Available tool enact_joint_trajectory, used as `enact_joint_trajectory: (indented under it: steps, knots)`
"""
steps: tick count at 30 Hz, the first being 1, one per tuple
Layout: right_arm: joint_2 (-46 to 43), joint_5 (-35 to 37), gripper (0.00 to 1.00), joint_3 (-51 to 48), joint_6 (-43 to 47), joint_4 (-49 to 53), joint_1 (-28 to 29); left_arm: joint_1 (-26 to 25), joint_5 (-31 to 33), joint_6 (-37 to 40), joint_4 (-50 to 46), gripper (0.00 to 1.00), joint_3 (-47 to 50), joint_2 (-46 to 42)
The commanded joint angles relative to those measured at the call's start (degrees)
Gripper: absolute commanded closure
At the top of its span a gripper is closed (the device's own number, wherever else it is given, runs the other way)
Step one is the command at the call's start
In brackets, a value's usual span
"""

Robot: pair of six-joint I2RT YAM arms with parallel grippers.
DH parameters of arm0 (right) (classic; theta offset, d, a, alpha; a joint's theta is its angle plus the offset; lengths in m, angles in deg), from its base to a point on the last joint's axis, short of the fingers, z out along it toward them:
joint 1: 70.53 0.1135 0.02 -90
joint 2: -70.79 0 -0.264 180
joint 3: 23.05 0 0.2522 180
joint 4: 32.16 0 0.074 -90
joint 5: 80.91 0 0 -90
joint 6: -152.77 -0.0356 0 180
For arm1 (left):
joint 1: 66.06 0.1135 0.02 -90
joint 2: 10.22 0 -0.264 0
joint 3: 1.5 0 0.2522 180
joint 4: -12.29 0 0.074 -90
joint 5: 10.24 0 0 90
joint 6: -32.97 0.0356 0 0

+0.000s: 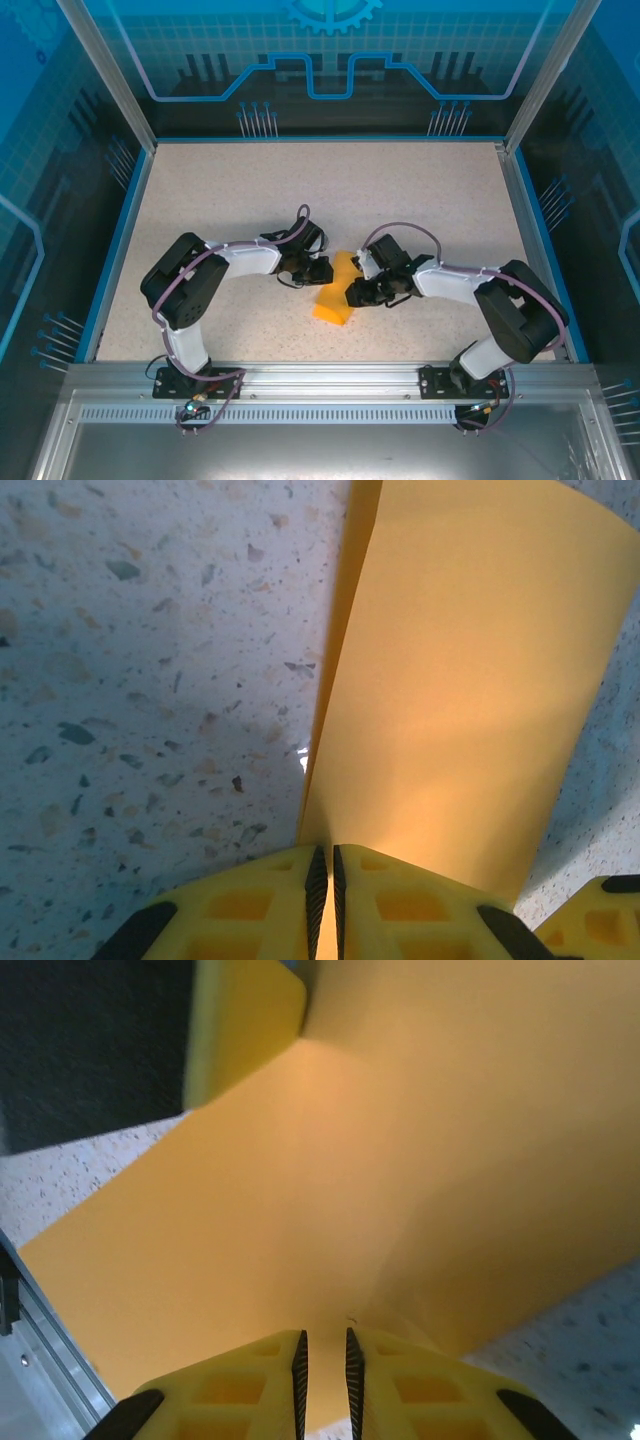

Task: Fold a paper plane with a square sheet of paper (pick it up from the middle)
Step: Fold the square sheet of paper in half at the center of the table.

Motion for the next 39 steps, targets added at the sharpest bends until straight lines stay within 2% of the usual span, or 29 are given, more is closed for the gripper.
enact_joint_trajectory:
  steps: [1,15,28,39]
  knots:
    - [1.0,0.8,0.80,0.0,-3.5,-3.9,2.0,0.1,2.8,2.2,-5.7,0.84,0.2,3.1]
    - [2.7,1.1,0.80,-5.0,-3.4,-3.1,5.9,0.2,2.5,3.2,-5.5,0.84,-0.8,4.9]
    - [-0.5,-0.5,0.80,-10.9,-2.6,-2.4,9.7,1.2,2.6,3.8,-5.5,0.84,-0.4,5.1]
    - [-8.9,2.0,0.80,-10.5,-2.8,5.5,12.5,1.7,2.0,4.1,-4.8,0.84,-0.5,5.6]
